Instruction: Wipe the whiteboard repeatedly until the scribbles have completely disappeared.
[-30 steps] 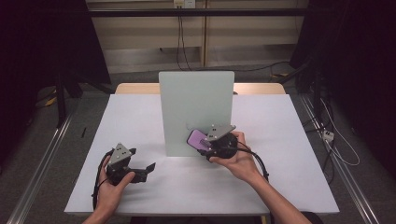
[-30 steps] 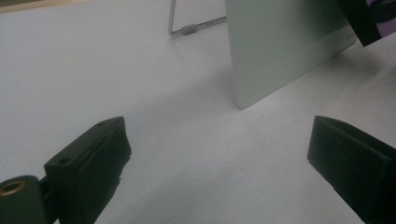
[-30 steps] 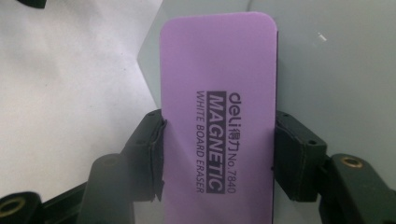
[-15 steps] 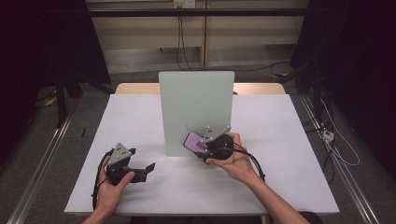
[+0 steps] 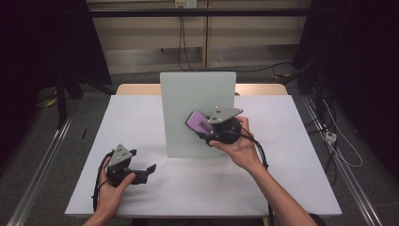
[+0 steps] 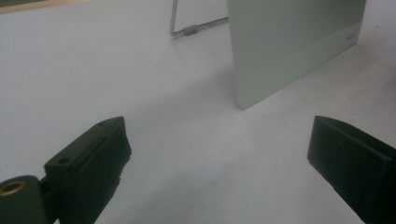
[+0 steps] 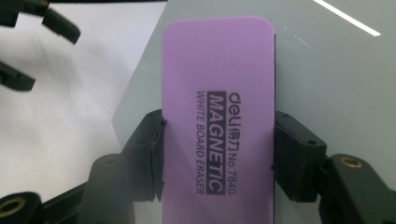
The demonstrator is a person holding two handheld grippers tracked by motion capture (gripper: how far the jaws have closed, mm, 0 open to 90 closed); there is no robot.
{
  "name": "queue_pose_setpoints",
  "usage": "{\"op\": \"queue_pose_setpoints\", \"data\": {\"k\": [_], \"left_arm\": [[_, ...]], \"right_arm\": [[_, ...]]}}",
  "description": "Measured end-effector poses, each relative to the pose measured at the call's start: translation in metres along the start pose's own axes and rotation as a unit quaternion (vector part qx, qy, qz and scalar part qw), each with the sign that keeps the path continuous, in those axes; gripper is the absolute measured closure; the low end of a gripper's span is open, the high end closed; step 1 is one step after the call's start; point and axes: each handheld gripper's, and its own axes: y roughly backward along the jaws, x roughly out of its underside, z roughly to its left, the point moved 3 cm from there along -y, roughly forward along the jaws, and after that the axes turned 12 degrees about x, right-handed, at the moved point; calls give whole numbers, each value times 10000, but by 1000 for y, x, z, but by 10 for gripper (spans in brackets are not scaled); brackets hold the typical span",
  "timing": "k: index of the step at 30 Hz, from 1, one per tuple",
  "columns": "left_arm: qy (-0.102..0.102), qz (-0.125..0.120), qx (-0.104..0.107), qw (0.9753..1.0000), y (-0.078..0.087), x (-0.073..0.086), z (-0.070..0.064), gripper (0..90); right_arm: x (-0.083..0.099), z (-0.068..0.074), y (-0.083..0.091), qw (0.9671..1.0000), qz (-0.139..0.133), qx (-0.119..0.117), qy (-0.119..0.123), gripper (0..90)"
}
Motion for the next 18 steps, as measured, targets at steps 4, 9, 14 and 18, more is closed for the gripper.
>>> {"op": "queue_pose_setpoints", "data": {"k": [4,9,14,18], "left_arm": [[18,-16,-1,10000,0,0,0,53],[-13,20,11,10000,-1,0,-1,53],[12,9,14,10000,-1,0,-1,53],[-8,18,11,10000,-1,0,0,53]], "right_arm": [[-7,-2,-1,10000,-59,45,-11,421],[-4,6,-7,10000,-15,-7,61,421],[-1,18,-15,9998,48,-112,149,421],[-1,19,-16,9998,60,-135,157,421]]}}
